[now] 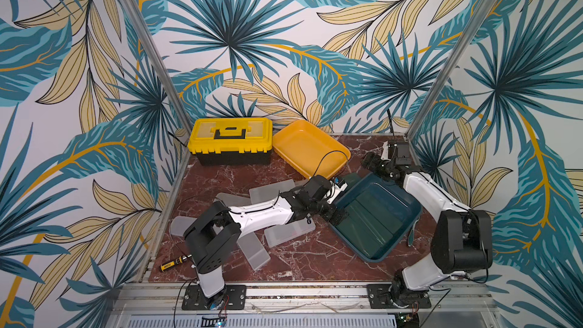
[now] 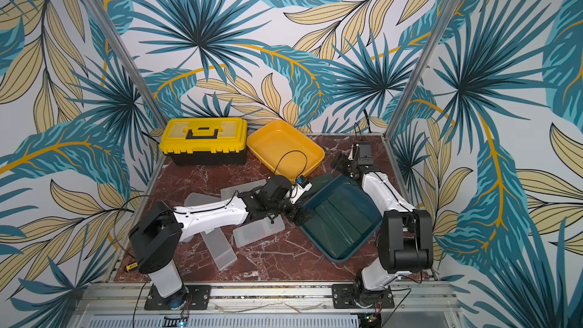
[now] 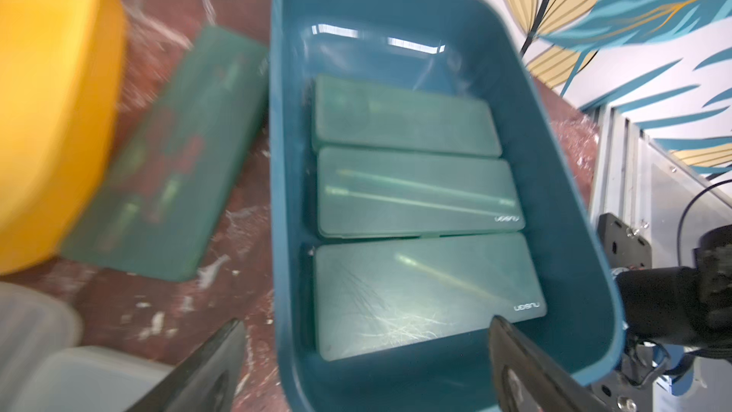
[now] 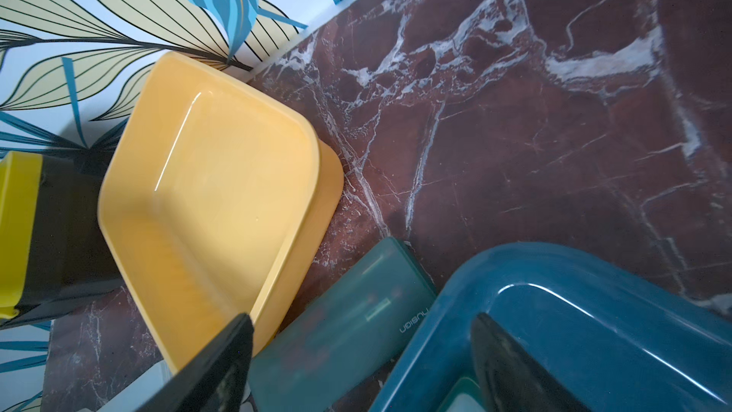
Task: Place the pencil cases by color into the storage box
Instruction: Adjust the storage box at the center of the board, then pick up the pencil case from the center of the board.
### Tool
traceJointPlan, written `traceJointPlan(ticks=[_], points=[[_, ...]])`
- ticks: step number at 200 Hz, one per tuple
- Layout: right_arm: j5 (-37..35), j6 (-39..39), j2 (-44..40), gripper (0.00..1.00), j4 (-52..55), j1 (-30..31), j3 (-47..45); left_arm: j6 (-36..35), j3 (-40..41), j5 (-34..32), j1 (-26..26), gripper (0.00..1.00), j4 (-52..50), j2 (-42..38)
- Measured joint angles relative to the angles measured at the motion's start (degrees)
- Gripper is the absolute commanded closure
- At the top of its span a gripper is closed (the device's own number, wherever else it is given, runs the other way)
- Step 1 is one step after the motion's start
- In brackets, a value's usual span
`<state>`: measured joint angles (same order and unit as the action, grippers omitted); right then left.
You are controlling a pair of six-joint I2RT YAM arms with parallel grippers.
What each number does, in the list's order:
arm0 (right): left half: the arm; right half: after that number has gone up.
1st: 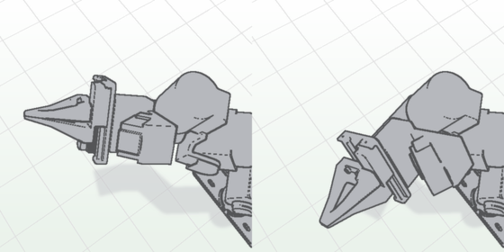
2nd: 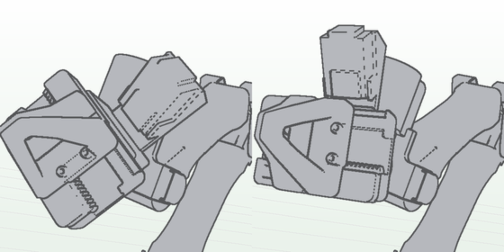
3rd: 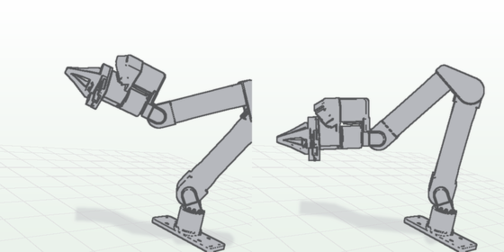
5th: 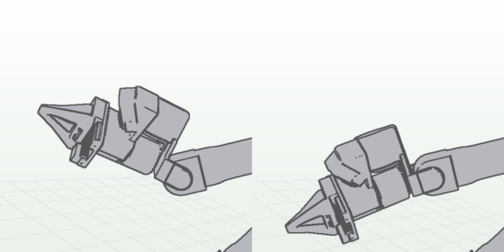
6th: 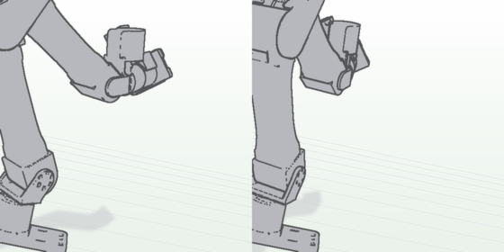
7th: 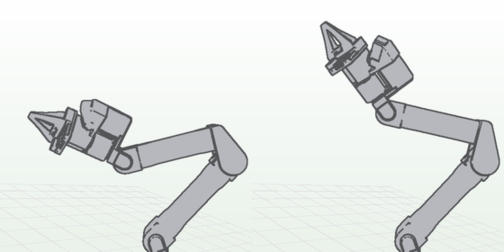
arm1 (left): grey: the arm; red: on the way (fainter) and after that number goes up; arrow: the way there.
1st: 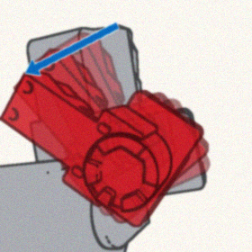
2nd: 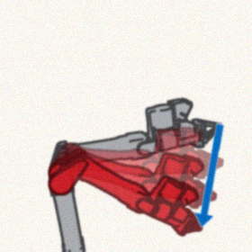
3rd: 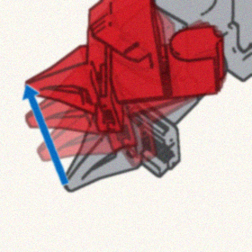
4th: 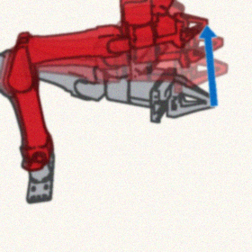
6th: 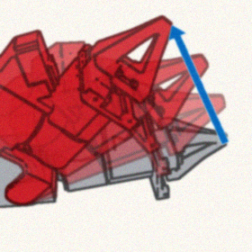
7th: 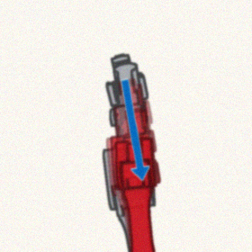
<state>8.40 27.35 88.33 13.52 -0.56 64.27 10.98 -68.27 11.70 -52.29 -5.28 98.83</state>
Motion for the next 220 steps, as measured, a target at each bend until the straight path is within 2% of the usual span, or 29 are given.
traceJointPlan(ticks=[35, 78, 154, 220], points=[[0.07, -1.49, -6.84, 0.14, 2.45, -0.04, -1.46, -0.81, 0.0, -4.35, 2.43, 0.04, -0.09, -4.68], [1.77, -0.26, -10.34, 0.14, 3.96, 0.46, -2.75, -2.25, 0.0, -7.45, 5.03, 0.04, -1.9, -3.34], [5.44, 1.6, -10.75, 0.14, 4.37, 1.68, -4.11, -3.78, -1.86, -3.76, 8.52, 0.05, -4.13, 6.12], [7.1, 1.07, -10.47, 0.14, 4.33, 1.73, -5.4, -1.11, -11.65, -1.4, 10.25, 0.05, -4.83, 14.08]])
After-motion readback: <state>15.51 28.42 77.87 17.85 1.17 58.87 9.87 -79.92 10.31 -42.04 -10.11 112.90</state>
